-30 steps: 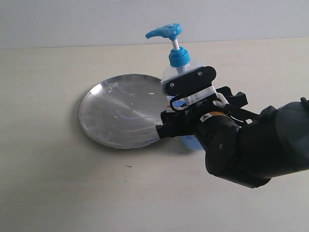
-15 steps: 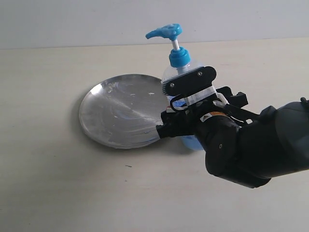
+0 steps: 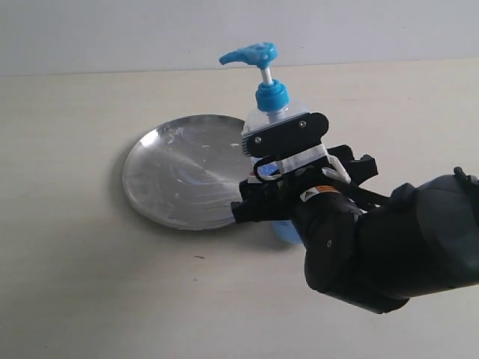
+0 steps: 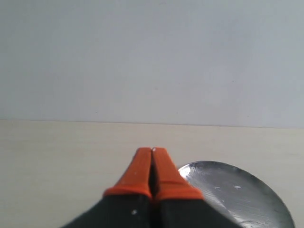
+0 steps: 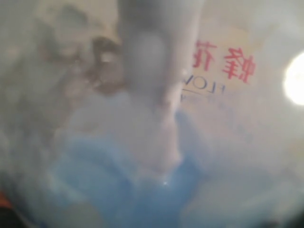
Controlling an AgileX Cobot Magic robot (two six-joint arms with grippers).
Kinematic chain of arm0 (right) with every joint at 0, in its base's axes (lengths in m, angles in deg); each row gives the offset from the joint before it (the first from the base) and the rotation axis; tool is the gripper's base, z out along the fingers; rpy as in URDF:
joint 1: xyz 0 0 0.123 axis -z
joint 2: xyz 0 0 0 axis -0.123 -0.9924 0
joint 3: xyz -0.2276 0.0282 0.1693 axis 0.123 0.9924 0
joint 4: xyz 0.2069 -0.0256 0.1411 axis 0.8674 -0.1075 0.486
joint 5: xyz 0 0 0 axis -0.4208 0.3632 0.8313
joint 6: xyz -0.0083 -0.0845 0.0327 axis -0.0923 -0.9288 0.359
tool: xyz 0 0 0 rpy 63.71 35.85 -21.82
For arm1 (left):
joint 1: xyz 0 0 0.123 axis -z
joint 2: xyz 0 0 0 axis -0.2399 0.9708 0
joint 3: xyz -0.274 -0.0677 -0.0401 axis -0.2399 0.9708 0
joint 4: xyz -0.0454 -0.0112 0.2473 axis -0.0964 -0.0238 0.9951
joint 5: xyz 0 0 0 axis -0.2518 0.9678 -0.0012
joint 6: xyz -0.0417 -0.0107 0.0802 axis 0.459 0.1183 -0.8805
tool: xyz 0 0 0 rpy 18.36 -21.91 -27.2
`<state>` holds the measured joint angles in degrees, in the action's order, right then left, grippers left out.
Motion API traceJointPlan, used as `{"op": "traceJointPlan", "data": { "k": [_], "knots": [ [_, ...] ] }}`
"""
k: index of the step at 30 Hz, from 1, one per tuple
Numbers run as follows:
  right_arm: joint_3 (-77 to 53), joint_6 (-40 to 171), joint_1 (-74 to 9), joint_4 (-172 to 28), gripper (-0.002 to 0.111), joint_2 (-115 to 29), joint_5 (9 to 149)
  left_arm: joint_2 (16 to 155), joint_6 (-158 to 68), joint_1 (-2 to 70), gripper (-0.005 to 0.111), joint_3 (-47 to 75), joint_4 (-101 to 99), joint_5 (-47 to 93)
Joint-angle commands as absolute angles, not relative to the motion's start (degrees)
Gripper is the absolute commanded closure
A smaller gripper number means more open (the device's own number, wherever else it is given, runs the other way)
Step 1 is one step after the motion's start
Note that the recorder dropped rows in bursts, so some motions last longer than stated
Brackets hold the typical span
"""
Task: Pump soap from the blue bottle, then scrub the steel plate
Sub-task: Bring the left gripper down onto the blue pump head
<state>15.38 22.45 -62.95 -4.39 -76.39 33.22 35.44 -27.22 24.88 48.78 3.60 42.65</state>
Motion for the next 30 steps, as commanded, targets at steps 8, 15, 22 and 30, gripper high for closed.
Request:
{"op": "traceJointPlan", "data": {
  "k": [8,15,22,30],
  "knots": [
    [14.95,22.18,-63.02,-4.14,0.108,-76.22,29.17,35.66,-27.08,25.34,0.107,48.47,3.75,41.5],
    [14.95,22.44,-63.02,-4.97,0.108,-76.22,29.32,40.03,-27.49,25.34,0.107,48.47,-1.79,39.86],
    [14.95,22.44,-63.02,-4.97,0.108,-76.22,29.32,54.53,-46.09,25.34,0.107,43.5,-20.58,46.44],
    [14.95,22.44,-63.02,-4.97,0.108,-76.22,29.32,74.58,-64.71,25.34,0.107,28.47,-40.32,60.77]
  ]
}}
